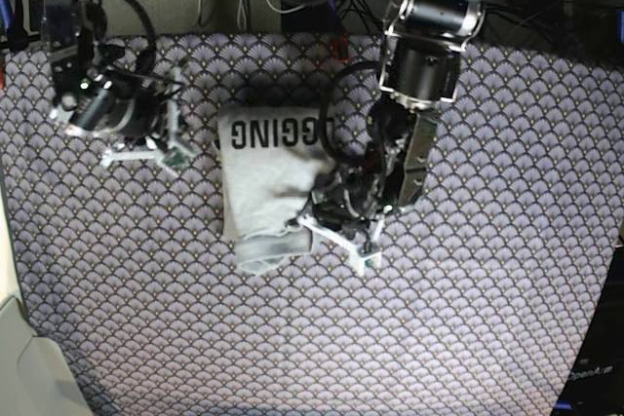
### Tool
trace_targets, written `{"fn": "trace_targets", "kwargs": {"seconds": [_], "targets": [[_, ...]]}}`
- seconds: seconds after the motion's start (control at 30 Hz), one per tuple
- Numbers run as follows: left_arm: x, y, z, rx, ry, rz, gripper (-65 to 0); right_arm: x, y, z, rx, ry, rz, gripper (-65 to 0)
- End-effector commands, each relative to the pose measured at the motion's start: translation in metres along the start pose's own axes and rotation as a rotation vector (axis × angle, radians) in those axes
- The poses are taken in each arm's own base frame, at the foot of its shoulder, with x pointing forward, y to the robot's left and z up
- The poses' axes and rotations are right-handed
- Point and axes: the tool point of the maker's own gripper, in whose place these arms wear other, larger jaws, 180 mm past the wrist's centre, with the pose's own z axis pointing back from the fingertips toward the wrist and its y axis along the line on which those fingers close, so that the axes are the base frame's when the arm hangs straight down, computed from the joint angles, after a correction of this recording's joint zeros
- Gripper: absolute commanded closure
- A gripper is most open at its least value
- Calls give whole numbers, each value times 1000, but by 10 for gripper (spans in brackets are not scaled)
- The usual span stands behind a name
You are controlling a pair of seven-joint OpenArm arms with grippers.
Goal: Fold the T-shirt properly
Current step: 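Grasp the shirt's folded end with the left gripper and fold it inward, then open the left gripper and withdraw it from the shirt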
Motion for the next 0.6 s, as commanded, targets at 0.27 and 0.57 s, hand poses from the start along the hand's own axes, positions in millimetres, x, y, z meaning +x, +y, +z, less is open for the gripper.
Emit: {"fn": "trace_targets", "kwargs": {"seconds": [0.27, 0.57], "targets": [[88, 11, 96, -93, -266, 84, -4, 35, -30, 33, -135, -72, -42, 0], [42, 178, 170, 147, -290, 250, -4, 96, 10, 18, -29, -176, -82, 0]]}}
